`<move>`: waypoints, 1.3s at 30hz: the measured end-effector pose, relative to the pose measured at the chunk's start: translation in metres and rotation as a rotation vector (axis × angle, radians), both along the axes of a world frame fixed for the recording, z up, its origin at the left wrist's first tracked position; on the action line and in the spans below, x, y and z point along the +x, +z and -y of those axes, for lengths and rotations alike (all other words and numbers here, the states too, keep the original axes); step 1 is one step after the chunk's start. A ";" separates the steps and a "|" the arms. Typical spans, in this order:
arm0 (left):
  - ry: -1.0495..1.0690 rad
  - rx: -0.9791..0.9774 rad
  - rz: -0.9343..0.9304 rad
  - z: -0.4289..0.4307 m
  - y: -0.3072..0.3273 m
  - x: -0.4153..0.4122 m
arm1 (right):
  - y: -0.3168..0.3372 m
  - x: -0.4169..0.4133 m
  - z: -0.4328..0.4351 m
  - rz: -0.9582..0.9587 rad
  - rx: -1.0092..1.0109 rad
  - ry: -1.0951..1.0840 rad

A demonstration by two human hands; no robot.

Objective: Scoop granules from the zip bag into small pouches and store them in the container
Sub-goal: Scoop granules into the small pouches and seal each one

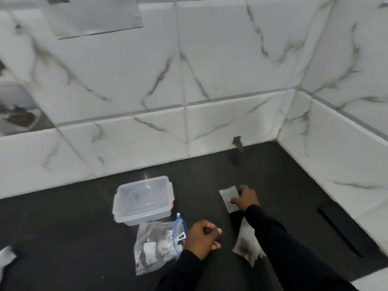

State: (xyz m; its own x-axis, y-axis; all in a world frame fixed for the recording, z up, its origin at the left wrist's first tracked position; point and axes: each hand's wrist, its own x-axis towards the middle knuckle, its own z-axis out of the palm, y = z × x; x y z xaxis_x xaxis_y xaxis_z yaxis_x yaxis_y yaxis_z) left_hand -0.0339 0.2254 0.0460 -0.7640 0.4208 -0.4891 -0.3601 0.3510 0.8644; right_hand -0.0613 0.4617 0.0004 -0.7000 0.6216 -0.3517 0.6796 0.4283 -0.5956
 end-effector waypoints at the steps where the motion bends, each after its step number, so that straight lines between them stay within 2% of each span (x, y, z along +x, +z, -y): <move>1: 0.024 0.024 -0.003 0.011 0.005 -0.002 | -0.008 -0.013 -0.001 0.032 -0.011 -0.002; 4: 0.111 0.094 -0.026 0.039 0.019 -0.006 | -0.004 -0.033 -0.001 0.150 -0.083 0.056; 6: 0.209 0.148 -0.021 0.055 0.030 -0.009 | 0.002 -0.038 0.004 0.151 -0.127 0.138; 9: 0.375 0.236 -0.025 0.078 0.049 -0.014 | 0.031 -0.032 0.043 -0.083 -0.191 0.227; 13: 0.578 0.369 -0.117 0.091 0.085 -0.018 | 0.091 0.004 0.132 -0.483 -0.078 0.365; 18: 0.665 0.252 -0.371 0.104 0.109 -0.017 | 0.120 0.035 0.203 -0.690 0.003 0.475; 23: 0.640 0.082 -0.513 0.126 0.106 -0.016 | 0.127 0.042 0.223 -0.658 0.052 0.617; 28: 0.541 -0.015 -0.635 0.142 0.107 -0.011 | 0.144 0.041 0.226 -0.672 -0.089 0.642; 34: 0.305 -0.013 -0.756 0.152 0.109 -0.011 | 0.159 0.021 0.226 -0.546 0.138 0.617; 37: 0.232 -0.077 -0.832 0.155 0.106 -0.015 | 0.164 0.015 0.223 -0.543 0.172 0.646; 39: 0.263 -0.097 -0.809 0.158 0.102 -0.019 | 0.169 0.015 0.223 -0.539 0.145 0.700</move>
